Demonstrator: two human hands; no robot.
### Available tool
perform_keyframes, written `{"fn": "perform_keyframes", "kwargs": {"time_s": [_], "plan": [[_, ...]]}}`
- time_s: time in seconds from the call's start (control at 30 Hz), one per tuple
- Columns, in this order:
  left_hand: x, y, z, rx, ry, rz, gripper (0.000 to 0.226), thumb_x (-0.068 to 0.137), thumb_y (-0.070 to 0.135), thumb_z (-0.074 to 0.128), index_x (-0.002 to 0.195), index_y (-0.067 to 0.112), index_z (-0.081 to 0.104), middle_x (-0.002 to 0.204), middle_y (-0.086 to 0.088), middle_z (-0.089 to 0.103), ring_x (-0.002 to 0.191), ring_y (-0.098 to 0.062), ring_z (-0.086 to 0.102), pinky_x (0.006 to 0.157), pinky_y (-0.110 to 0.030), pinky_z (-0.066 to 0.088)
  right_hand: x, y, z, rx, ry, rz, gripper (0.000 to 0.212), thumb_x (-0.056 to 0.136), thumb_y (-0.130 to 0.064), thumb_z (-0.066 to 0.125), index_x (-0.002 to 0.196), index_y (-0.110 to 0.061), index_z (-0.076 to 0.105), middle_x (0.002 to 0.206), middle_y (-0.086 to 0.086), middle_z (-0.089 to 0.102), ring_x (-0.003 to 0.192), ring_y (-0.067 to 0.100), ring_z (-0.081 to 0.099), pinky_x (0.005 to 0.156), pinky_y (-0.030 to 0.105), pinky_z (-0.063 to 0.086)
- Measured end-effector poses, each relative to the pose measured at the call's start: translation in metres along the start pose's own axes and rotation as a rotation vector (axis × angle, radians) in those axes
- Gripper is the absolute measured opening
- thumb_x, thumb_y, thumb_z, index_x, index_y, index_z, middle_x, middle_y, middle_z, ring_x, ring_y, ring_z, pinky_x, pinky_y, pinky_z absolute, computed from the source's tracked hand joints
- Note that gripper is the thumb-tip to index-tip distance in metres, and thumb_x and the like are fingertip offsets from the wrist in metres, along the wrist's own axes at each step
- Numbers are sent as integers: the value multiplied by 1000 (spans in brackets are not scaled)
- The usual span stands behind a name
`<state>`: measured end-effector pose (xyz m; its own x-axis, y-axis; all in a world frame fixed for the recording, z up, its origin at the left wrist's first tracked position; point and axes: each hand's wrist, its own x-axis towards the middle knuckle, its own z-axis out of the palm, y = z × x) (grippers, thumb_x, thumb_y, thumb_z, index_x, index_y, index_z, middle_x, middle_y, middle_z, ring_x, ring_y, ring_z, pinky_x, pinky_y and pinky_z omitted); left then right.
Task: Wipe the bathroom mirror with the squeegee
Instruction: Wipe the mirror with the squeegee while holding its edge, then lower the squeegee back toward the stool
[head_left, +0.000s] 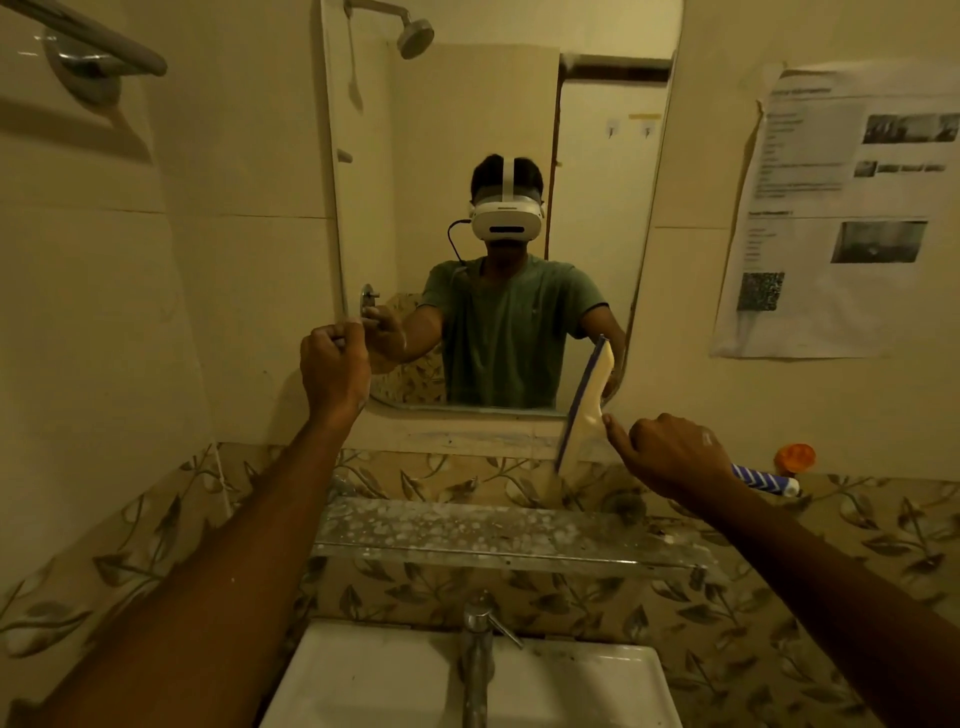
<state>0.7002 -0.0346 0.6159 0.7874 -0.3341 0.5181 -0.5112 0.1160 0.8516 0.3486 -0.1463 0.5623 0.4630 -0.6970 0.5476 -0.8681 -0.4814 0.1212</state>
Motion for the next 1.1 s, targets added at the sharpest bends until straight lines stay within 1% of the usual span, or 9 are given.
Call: {"fn": "perform_keyframes", "kwargs": {"time_s": [0.13,0.27,0.4,0.57,0.67,0.8,0.9,1.0,1.1], "plan": [[-24,4,7,59,32,24,46,92,37,52,122,2,50,128,-16,45,112,-28,47,89,-35,40,-19,13,8,23,39,43,73,97,-60,18,42,-19,43,39,-5,43,35,11,43,41,20,25],[-64,9,17,188,96,105,49,88,38,55,120,2,46,126,-16,46,114,-32,45,90,-39,40,-42,28,12,131,66,102,75,91,-66,5,50,-20,48,43,-3,49,36,14,47,42,23,41],[-115,22,36,264,-25,286,41,89,36,56,116,6,50,119,-13,53,106,-28,51,84,-35,39,-68,27,10,454,189,218,71,97,-64,17,53,-19,52,44,0,52,38,16,50,42,25,38],[-185,39,58,296,-202,436,41,91,35,54,125,14,49,128,-7,53,115,-22,49,95,-37,39,-101,14,3,838,251,462,61,98,-56,35,61,-11,52,56,7,52,52,21,51,49,31,32],[-226,47,63,306,-277,495,38,91,32,54,125,14,52,128,-4,53,118,-22,48,98,-38,38,-132,20,-4,1037,195,584,49,98,-52,41,76,-12,60,67,7,59,58,22,56,52,32,41],[-287,55,63,307,-343,544,34,91,31,51,122,16,53,126,-1,55,115,-20,50,95,-33,37,-182,41,-13,1258,68,766,30,98,-43,47,82,-20,57,62,8,56,36,15,46,33,23,37],[-340,56,62,301,-396,543,36,92,34,47,121,14,54,125,-3,55,116,-21,50,95,-35,39,-226,62,-15,1275,0,858,33,98,-38,46,89,-9,57,57,7,54,31,12,45,29,19,35],[-399,53,60,296,-450,520,36,93,36,47,121,14,53,125,-3,55,115,-21,50,95,-36,41,-275,81,-10,1255,-58,919,36,98,-35,44,94,-2,58,60,11,53,40,19,49,33,21,38],[-457,50,55,314,-495,491,38,93,38,45,122,15,52,126,-1,54,114,-19,50,94,-33,41,-324,101,-10,1238,-74,947,25,97,-32,46,92,-10,57,62,8,57,47,20,52,36,22,40]]}}
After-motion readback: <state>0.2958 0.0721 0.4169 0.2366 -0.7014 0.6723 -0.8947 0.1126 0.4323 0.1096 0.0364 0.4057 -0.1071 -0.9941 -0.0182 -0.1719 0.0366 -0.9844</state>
